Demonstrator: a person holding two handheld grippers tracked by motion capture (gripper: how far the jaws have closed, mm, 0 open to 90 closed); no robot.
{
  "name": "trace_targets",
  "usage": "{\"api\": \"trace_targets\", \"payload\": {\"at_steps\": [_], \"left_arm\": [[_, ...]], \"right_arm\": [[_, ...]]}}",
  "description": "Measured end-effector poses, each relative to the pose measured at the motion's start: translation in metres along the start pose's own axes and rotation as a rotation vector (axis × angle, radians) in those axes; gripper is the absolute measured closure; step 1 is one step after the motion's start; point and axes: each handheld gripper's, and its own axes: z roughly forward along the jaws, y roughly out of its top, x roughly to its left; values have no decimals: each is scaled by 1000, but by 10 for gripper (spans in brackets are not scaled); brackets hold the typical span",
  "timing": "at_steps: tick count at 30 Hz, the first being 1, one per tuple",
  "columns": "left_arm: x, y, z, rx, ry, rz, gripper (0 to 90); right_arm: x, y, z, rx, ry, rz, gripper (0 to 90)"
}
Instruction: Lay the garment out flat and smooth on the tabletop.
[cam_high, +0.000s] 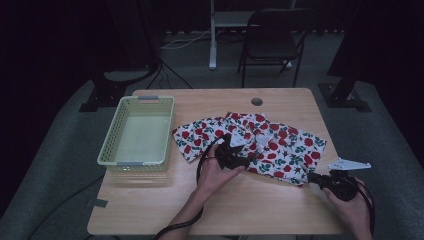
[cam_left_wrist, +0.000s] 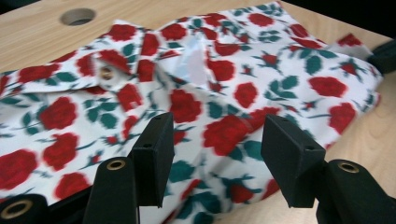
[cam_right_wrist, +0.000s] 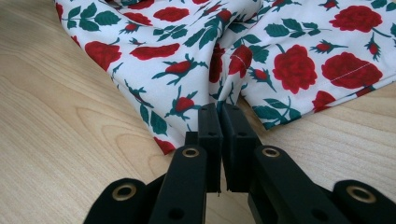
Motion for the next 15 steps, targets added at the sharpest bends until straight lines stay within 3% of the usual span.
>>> {"api": "trace_targets", "payload": {"at_steps": [4, 7, 9, 11, 15], "left_arm": [[-10, 1, 7, 22, -1, 51, 447], [-12, 0, 16, 52, 39, 85, 450], [-11, 0, 23, 67, 64, 84, 467], [-9, 1, 27, 80, 88, 74, 524], [-7, 2, 29, 110, 96, 37, 752]], "right_arm": [[0, -1, 2, 3, 3, 2, 872], [1, 0, 2, 1, 5, 1, 872], [1, 0, 1, 0, 4, -1, 871], [1, 0, 1, -1, 4, 0, 870], [1, 1, 1, -6, 5, 2, 868]]}}
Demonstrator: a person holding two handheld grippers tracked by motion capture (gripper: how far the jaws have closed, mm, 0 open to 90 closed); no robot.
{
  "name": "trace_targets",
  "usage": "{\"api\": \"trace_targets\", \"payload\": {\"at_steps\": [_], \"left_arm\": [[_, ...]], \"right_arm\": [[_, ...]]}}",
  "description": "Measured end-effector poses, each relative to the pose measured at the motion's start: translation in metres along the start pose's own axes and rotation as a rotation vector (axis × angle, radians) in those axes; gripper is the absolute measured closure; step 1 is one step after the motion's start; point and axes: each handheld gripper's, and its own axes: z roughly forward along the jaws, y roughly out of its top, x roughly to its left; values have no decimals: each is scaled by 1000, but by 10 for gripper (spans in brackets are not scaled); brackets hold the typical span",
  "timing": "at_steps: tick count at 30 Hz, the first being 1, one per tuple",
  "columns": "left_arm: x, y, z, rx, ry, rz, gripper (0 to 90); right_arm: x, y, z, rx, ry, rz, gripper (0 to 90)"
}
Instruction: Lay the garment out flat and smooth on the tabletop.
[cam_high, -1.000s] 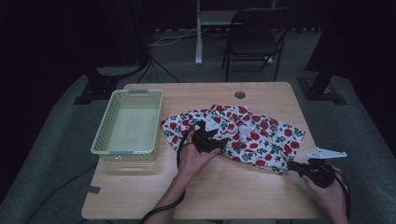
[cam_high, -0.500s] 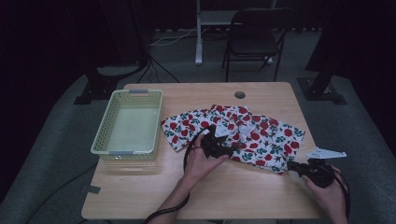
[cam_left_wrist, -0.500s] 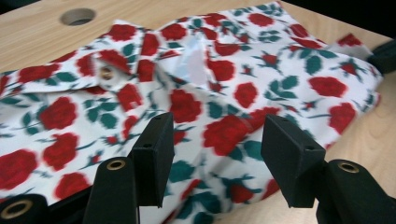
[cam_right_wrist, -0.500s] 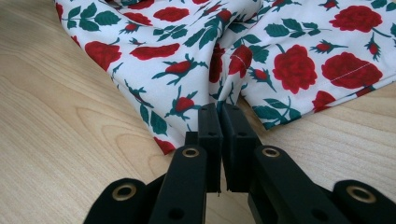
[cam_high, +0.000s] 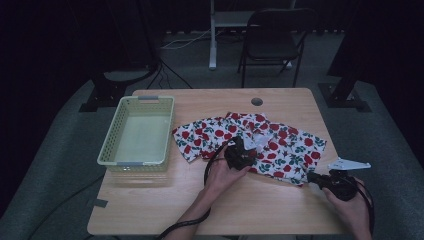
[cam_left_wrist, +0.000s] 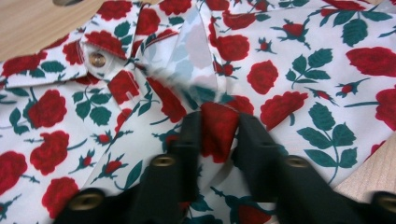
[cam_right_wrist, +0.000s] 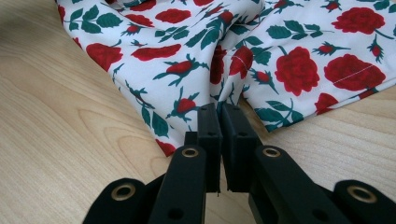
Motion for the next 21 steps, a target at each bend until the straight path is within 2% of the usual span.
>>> {"api": "trace_targets", "payload": {"at_steps": [1, 3, 7, 11, 12, 15, 17, 21], "left_arm": [[1, 0, -1, 0, -2, -9, 815], [5, -2, -8, -13, -17, -30, 887], [19, -10, -34, -66, -67, -87, 898], [40, -23, -71, -136, -110, -145, 900], [47, -27, -83, -162, -130, -172, 900], [58, -36, -109, -192, -128, -195, 900], [63, -43, -127, -212, -130, -197, 900], [73, -57, -157, -245, -167, -192, 900]], "right_arm": [[0, 0, 0, -1, 1, 1, 868], [0, 0, -1, -3, 0, -1, 868], [-2, 0, -5, -21, -8, 3, 870], [-4, 1, -13, -46, -15, 6, 875], [-4, 2, -15, -51, -17, 8, 877], [-4, 3, -23, -77, -12, 7, 882], [-5, 4, -29, -97, -2, 8, 884], [-7, 6, -45, -145, 1, 5, 888]]}}
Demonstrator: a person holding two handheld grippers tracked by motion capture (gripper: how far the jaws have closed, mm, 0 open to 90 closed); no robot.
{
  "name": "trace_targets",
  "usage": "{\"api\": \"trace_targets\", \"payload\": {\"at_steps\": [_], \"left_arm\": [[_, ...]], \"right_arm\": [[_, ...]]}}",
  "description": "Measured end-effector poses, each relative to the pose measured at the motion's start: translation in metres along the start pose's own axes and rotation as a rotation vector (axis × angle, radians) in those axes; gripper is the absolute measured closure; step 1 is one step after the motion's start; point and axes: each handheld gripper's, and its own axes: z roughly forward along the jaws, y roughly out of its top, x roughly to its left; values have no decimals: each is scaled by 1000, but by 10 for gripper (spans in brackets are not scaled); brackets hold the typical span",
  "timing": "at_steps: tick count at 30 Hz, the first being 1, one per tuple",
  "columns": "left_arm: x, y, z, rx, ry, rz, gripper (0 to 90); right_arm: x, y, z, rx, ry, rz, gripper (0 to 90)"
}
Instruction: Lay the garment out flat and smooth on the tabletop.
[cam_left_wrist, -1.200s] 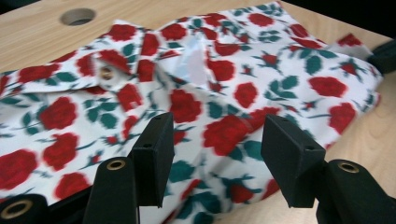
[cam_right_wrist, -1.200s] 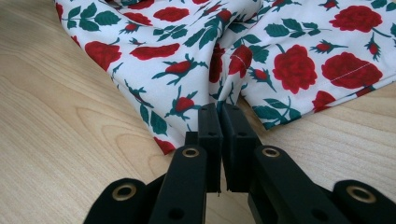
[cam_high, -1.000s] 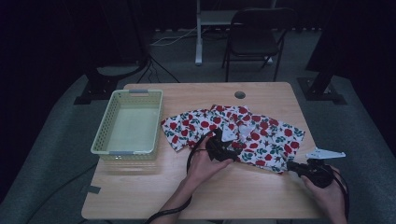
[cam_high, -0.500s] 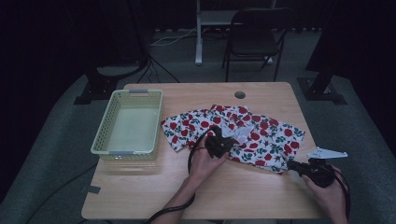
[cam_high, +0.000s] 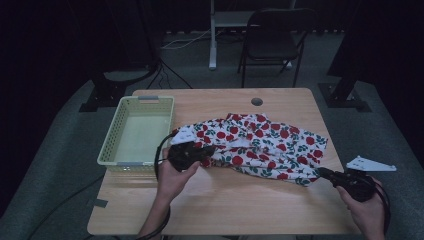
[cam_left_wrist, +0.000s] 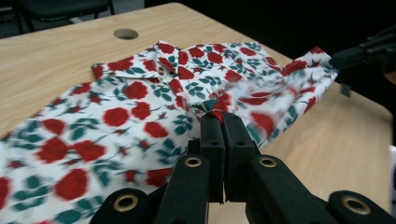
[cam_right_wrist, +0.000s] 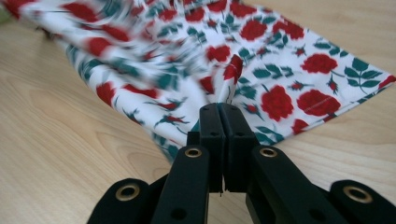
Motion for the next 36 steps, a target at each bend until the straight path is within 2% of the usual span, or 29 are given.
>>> {"api": "trace_targets", "payload": {"at_steps": [2, 4, 6, 10, 11, 12, 13, 14, 15, 16, 17, 18, 20, 21, 22, 23, 24, 26, 27, 28, 30, 31, 36], "left_arm": [[4, -1, -13, -1, -18, 3, 899], [7, -3, -22, 8, -70, 4, 899], [8, -6, -25, 54, -138, 2, 899], [7, -16, -26, 154, -259, 29, 896], [7, -16, -26, 154, -259, 29, 895], [7, -19, -28, 175, -308, 36, 895], [6, -20, -30, 180, -336, 42, 875], [8, -21, -33, 180, -371, 32, 830], [10, -21, -36, 158, -387, 27, 762], [12, -21, -40, 131, -388, 19, 748], [15, -20, -41, 115, -374, 9, 725], [17, -19, -42, 95, -334, -6, 705], [21, -19, -35, 96, -246, -39, 679], [22, -20, -28, 110, -190, -52, 667], [22, -22, -17, 134, -115, -58, 665], [22, -24, -10, 149, -81, -62, 650], [22, -27, 1, 178, -45, -60, 649], [20, -35, 23, 235, 20, -36, 641], [19, -38, 31, 251, 37, -29, 637], [18, -42, 43, 288, 45, -17, 637], [15, -47, 60, 314, 62, 7, 629], [16, -48, 64, 315, 65, 9, 629], [23, -54, 88, 342, 87, 1, 619]], "right_arm": [[-2, 1, -9, -28, 16, 9, 888], [-4, 1, -16, -54, 43, 22, 889], [-5, 1, -22, -78, 82, 29, 888], [-2, -1, -25, -28, 113, -3, 887], [-2, -1, -25, -28, 113, -3, 887], [-1, -4, -26, -22, 130, -17, 887], [-1, -6, -27, -18, 158, -28, 874], [-1, -7, -28, -9, 162, -43, 837], [-1, -8, -30, -17, 179, -50, 742], [-3, -9, -31, -35, 190, -43, 712], [-4, -8, -33, -54, 191, -43, 678], [-4, -7, -33, -62, 186, -39, 663], [-4, -3, -28, -61, 172, -29, 615], [-3, -1, -22, -47, 164, -33, 589], [-1, 0, -14, -28, 148, -35, 569], [2, 1, -3, 7, 122, -39, 566], [3, 1, 5, 26, 117, -42, 565], [8, 0, 26, 78, 89, -49, 564], [11, -1, 36, 109, 73, -61, 564], [13, -2, 43, 124, 66, -68, 565], [17, -3, 61, 163, 22, -87, 565], [19, -2, 68, 176, 3, -101, 568], [22, 0, 85, 201, -41, -108, 578]]}}
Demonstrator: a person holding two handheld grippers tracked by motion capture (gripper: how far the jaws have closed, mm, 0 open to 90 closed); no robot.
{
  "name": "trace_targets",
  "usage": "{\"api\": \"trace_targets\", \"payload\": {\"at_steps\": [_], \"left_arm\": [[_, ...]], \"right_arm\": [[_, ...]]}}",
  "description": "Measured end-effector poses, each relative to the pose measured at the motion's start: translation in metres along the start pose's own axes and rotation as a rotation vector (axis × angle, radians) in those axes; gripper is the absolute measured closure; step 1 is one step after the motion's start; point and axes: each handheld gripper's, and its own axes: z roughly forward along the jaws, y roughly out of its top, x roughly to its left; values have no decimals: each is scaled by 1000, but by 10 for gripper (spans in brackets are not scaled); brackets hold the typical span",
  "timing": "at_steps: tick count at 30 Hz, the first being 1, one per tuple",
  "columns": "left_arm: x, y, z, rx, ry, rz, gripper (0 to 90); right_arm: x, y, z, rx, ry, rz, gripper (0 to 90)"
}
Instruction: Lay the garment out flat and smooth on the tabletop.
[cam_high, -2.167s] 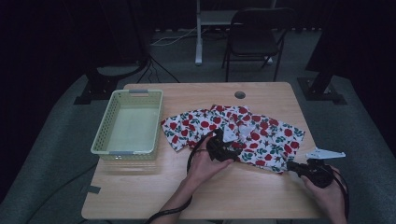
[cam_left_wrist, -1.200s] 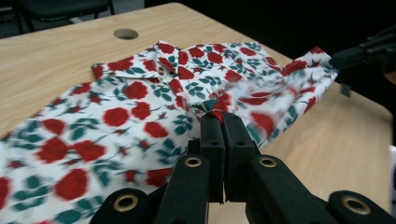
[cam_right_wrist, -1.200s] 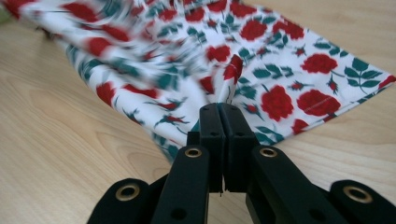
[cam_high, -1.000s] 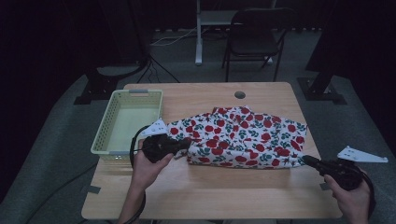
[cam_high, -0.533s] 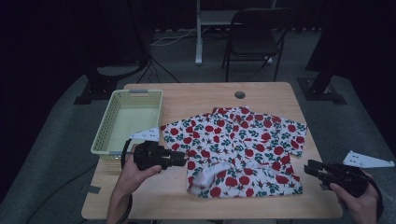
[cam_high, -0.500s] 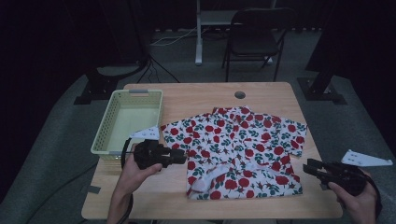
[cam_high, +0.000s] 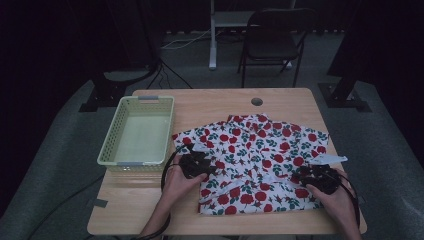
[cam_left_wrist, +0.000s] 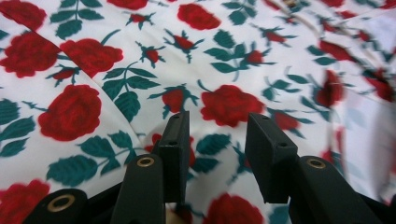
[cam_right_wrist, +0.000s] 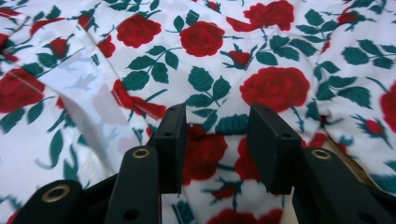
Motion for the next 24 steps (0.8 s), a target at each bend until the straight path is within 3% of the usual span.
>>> {"api": "trace_targets", "payload": {"at_steps": [4, 11, 14, 19, 21, 24], "left_arm": [[5, 4, 4, -17, 12, -16, 629], [24, 15, 12, -32, 57, -86, 626], [24, 22, 14, -37, 62, -111, 592], [5, 37, 10, -89, -33, -78, 555], [-5, 43, 11, -81, -72, -48, 547], [-18, 50, 19, -49, -94, -3, 547]], "right_arm": [[2, 4, 9, 2, -8, 5, 588], [0, 18, 22, 8, -22, 3, 590], [-2, 29, 27, 29, -45, 7, 579], [11, 46, 24, -20, -8, -19, 606], [20, 53, 26, -26, 32, -35, 625], [33, 63, 33, -11, 67, -84, 663]]}}
